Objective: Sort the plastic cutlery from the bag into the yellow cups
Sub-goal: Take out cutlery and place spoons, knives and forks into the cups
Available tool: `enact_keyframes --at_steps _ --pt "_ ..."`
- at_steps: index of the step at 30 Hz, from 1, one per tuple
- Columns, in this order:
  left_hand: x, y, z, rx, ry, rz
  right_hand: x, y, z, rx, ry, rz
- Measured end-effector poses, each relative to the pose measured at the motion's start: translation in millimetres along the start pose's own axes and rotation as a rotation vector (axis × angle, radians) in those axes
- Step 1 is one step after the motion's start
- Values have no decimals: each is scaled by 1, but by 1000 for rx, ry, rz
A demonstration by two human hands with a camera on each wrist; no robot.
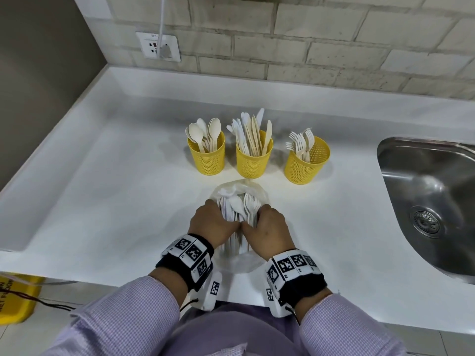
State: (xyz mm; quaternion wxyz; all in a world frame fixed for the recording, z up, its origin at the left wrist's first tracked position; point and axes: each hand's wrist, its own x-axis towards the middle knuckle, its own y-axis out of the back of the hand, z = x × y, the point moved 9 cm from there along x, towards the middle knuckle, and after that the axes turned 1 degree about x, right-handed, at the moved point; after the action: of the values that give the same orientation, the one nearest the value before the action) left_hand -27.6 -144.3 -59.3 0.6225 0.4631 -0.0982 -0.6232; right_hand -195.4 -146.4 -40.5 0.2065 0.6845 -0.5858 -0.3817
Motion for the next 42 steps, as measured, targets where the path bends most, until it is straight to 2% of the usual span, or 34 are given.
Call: enact_keyframes --at_steps 7,11,16,20,24,26,28,29,34,42 --pt "1 4 6 -53 -55 17 0 4 -7 66 51 59" --pt "-2 -5 16 -102 -85 -79 4 -9 -6 97 67 -19" --pt "10 -11 7 -123 -80 -61 2 -11 -8 165 56 -102" --pt "-1 -6 16 -210 -94 -101 -6 -7 -20 229 125 -133" --pt "-1 -5 17 -233 -116 -71 -9 -10 -20 248 162 -92" --pt "0 -4 15 -221 -118 -67 -9 -1 -14 291 125 25" --pt "0 -1 11 -196 -93 -36 -7 15 -8 256 114 159" --pt "-1 1 9 -186 -76 -16 -5 18 -7 210 109 177" --pt "-3 1 10 -116 -50 33 -1 -2 -5 -119 67 -48" --pt "-1 -1 10 -148 -42 22 4 -6 -9 -208 48 -17"
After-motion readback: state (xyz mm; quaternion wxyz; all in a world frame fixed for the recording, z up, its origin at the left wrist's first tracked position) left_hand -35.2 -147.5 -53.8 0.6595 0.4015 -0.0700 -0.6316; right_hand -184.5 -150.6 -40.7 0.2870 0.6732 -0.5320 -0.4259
